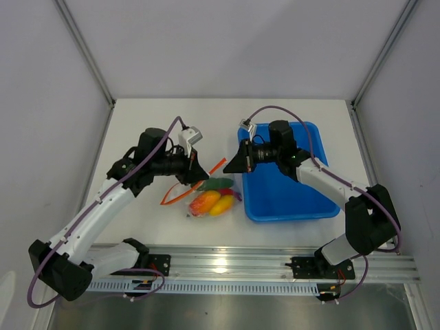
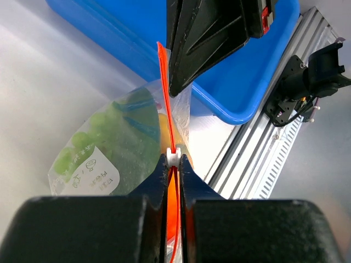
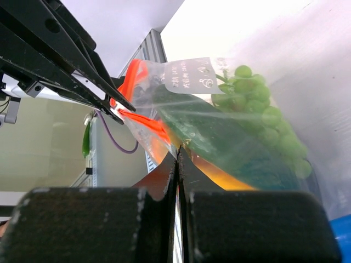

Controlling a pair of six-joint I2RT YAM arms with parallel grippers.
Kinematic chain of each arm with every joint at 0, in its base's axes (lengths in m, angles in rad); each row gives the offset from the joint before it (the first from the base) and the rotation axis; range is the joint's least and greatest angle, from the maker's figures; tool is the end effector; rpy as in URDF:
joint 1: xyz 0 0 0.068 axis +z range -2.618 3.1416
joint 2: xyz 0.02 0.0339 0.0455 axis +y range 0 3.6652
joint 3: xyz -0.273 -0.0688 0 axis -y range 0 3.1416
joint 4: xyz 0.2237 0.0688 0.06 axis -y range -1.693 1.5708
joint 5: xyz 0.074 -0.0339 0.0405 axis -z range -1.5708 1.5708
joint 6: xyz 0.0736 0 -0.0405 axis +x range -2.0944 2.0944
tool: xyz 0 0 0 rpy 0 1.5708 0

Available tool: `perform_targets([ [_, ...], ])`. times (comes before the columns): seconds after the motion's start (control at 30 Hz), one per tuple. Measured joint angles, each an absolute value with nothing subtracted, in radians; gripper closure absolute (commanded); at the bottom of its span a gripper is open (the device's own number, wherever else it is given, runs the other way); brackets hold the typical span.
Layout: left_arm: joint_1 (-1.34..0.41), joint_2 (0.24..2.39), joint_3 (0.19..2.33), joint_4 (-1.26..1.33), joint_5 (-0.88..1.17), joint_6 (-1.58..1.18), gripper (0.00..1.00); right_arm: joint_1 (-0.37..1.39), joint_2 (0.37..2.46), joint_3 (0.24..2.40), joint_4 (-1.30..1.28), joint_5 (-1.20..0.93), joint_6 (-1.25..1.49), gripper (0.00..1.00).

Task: Place the food in the zip-top bag and seal the zipper
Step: Zip the zipper food storage bag at the center of the board.

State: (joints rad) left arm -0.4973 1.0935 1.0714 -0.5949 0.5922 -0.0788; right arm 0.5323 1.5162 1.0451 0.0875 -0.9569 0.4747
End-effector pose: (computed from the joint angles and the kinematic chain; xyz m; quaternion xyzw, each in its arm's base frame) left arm 0.1823 -0.1457 0.3329 0.3075 0.8034 -0.3733 0.3473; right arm 0.2621 0.2242 0.2945 -0.2786 0.7281 0.5739 0.2508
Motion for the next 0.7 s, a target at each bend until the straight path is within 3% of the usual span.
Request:
perform_targets([
  [0.2, -0.497, 1.080, 1.061, -0.603, 0.586, -0.084, 0.99, 0.525, 1.534, 1.081, 0.028, -1.003, 0.435, 1.00],
  [0.33, -0.497, 1.081, 1.062, -0.614, 0.586, -0.099, 0.99, 0.541, 1.604, 1.208, -0.120, -1.020, 0.342, 0.67],
  [0.37, -0.497, 1.081, 1.062, -0.618, 0.586, -0.104, 0.99, 0.548, 1.621, 1.244, -0.154, -1.023, 0.318, 0.49],
  [0.43, -0.497, 1.085, 1.063, -0.630, 0.583, -0.107, 0.99, 0.567, 1.639, 1.289, -0.204, -1.038, 0.271, 0.36],
  [0.5, -0.498, 1.089, 1.063, -0.646, 0.578, -0.115, 0.99, 0.592, 1.643, 1.308, -0.244, -1.056, 0.227, 0.35],
  [0.6, -0.499, 1.094, 1.062, -0.657, 0.579, -0.131, 0.99, 0.638, 1.658, 1.344, -0.346, -1.056, 0.150, 0.53],
  [0.63, -0.499, 1.095, 1.061, -0.660, 0.579, -0.134, 0.99, 0.649, 1.666, 1.353, -0.366, -1.050, 0.129, 0.66],
  [0.7, -0.499, 1.095, 1.061, -0.663, 0.579, -0.139, 1.00, 0.667, 1.674, 1.351, -0.395, -1.033, 0.102, 0.80],
])
